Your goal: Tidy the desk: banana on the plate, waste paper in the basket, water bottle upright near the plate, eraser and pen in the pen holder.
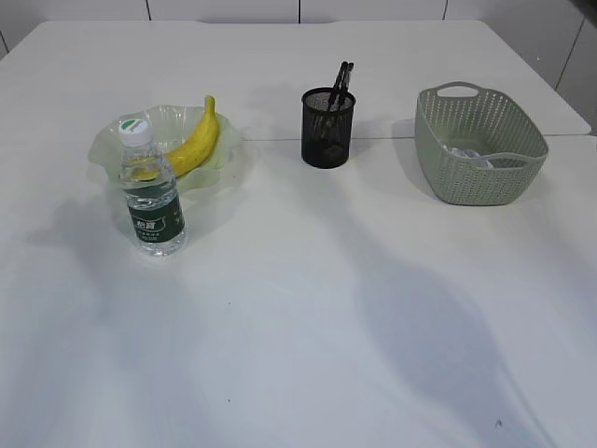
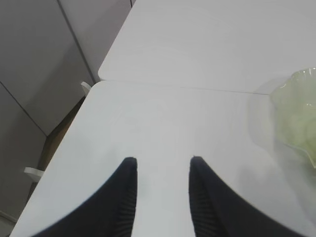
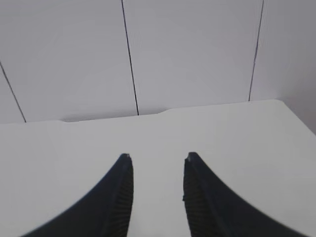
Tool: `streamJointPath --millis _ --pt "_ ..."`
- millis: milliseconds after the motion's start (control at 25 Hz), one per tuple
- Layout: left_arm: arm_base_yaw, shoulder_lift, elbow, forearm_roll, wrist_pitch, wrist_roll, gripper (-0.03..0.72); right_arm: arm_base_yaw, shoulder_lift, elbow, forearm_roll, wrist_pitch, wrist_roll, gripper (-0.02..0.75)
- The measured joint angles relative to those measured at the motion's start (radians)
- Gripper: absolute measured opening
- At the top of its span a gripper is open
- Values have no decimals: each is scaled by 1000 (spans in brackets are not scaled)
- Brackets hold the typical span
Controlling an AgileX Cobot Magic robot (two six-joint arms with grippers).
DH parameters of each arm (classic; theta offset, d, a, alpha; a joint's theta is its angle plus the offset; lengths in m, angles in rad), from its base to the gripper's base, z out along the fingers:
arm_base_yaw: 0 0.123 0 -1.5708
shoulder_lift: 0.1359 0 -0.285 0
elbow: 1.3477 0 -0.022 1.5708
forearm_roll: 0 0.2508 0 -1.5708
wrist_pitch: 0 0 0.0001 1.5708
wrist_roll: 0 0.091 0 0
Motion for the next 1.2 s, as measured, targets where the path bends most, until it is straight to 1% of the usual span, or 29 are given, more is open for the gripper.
streamJointPath --millis 160,280,480,680,800,880,1040,1120,1200 --pt "0 0 0 0 6 0 244 0 -101 0 48 68 -53 249" --pt "0 -37 -7 0 6 0 244 0 -211 0 87 165 -90 199" --pt "0 -148 -76 2 -6 0 244 0 -389 -10 144 315 -190 129" --pt "0 -281 -83 2 -15 0 244 0 -525 -10 291 390 -381 -2" --pt "0 -362 -83 2 -63 14 244 0 -605 -10 398 417 -500 -10" --pt "0 -411 -83 2 -138 21 244 0 -666 -10 455 454 -557 -10" --pt "0 -506 -83 -7 -298 23 244 0 -773 -11 491 520 -611 -10" --pt "0 -564 -83 -9 -320 23 244 0 -828 -11 502 528 -644 -10" --pt "0 -621 -83 -9 -285 23 244 0 -879 -13 525 532 -679 -10"
